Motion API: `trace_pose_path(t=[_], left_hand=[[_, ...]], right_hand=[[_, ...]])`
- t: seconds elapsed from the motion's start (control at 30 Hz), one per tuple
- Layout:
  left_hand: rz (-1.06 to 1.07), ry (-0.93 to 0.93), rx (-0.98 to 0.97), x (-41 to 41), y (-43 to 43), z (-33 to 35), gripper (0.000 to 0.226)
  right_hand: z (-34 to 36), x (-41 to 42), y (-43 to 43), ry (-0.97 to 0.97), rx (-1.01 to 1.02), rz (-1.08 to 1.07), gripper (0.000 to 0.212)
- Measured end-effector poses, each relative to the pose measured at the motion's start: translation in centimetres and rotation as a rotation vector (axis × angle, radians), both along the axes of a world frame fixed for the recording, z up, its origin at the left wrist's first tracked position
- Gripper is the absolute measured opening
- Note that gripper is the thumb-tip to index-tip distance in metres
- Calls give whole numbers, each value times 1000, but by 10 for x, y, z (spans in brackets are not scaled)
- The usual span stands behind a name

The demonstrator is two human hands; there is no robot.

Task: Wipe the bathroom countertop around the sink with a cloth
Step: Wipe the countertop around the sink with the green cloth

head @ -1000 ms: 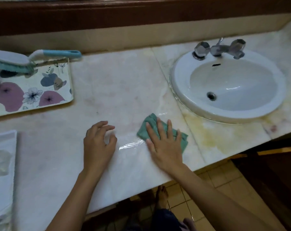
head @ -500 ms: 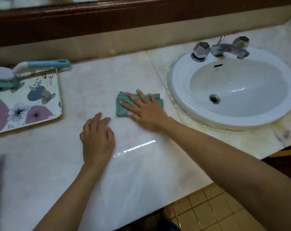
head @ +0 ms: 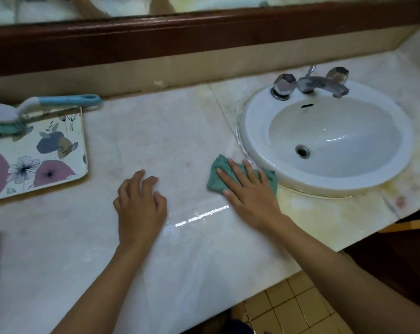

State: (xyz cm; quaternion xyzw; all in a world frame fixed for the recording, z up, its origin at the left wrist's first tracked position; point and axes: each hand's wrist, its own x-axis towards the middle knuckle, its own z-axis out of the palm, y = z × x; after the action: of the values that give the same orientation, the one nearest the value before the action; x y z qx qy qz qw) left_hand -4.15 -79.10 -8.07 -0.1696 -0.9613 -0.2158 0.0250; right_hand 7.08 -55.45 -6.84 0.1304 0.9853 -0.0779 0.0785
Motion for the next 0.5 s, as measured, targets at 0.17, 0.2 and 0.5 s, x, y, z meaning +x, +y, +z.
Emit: trace_pose_path(t=[0.17,0.2,0.5], left_hand=[[-20,-8,14,0,-2,-1,38],[-20,-13,17,1,-3,-2,37],[20,-157,130,12,13,9,37]], right_hand=[[2,77,-3,14,-21,-178,53],[2,86,-5,16,-22,-231,53],[-1,50,-59,66,-90,-489,54]])
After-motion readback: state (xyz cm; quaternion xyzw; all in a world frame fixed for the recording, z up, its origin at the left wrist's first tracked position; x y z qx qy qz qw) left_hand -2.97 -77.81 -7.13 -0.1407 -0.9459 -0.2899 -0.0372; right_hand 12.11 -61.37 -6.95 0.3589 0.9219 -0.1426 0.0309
